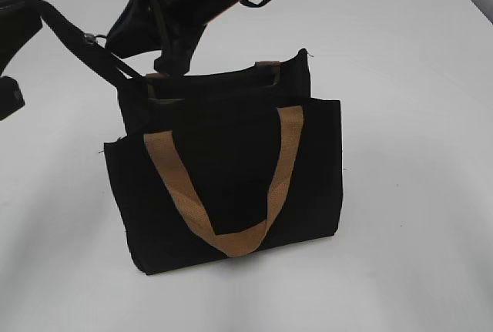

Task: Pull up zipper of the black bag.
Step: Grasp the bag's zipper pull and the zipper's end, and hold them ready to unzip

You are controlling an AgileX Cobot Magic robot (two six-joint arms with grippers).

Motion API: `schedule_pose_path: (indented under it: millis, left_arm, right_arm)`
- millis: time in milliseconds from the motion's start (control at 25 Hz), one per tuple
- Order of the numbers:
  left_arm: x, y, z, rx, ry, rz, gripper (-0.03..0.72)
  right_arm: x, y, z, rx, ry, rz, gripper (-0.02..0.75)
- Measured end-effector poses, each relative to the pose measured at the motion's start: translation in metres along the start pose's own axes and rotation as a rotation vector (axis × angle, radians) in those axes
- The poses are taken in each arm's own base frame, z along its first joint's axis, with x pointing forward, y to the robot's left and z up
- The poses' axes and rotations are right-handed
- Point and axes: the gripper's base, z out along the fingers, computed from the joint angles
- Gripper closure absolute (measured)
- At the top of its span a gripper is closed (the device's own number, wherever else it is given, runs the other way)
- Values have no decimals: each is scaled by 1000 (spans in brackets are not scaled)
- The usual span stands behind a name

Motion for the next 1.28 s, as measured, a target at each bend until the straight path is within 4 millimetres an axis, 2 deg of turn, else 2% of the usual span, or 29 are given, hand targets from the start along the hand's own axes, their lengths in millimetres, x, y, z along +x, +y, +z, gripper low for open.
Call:
schedule_pose_path:
  millis: [360, 960, 1280]
  left_arm:
    - [0, 0, 0, 0, 0, -1, 663]
    - [4, 0, 0, 1, 44, -28, 663]
    - [17, -2, -2, 2, 198, -168, 663]
  right_arm:
    - [1, 1, 0, -7, 7, -7, 738]
    - [7, 3, -12, -21, 157, -7, 738]
    - [-4, 8, -34, -26, 192, -30, 738]
